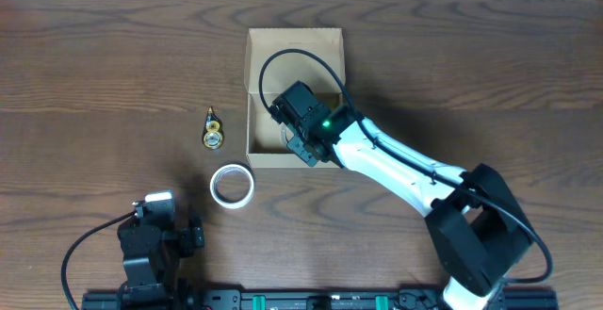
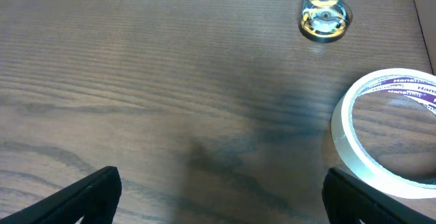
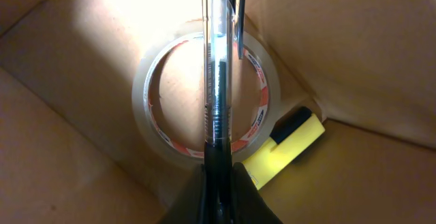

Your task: Pack container

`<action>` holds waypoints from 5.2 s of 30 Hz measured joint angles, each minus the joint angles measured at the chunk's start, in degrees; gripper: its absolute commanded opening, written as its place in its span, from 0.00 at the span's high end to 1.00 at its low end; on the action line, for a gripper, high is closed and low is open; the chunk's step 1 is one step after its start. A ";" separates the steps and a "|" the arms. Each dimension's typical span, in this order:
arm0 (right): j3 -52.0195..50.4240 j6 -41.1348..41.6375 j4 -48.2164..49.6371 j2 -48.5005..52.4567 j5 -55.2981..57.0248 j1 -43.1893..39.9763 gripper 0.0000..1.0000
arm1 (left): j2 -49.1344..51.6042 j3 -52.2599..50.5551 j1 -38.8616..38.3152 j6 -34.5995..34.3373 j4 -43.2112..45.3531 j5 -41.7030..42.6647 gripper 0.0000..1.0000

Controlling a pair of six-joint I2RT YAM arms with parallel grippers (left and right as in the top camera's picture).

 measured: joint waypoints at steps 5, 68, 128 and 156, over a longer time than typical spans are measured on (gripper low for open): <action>0.00 -0.26 0.61 0.17 -0.04 0.00 0.72 | 0.00 0.00 0.00 0.00 0.00 0.00 0.05; 0.00 17.90 -40.11 -47.71 4.37 1.95 0.01 | 0.00 0.00 0.00 0.00 0.00 0.02 0.05; -63.71 12.66 -11.78 -106.84 -2.08 -36.61 0.01 | 0.00 -0.02 0.00 0.00 0.02 0.00 0.04; -63.71 11.89 -11.56 -106.86 -3.06 -36.61 0.01 | 0.00 -0.02 0.00 -0.04 0.11 -1.31 0.05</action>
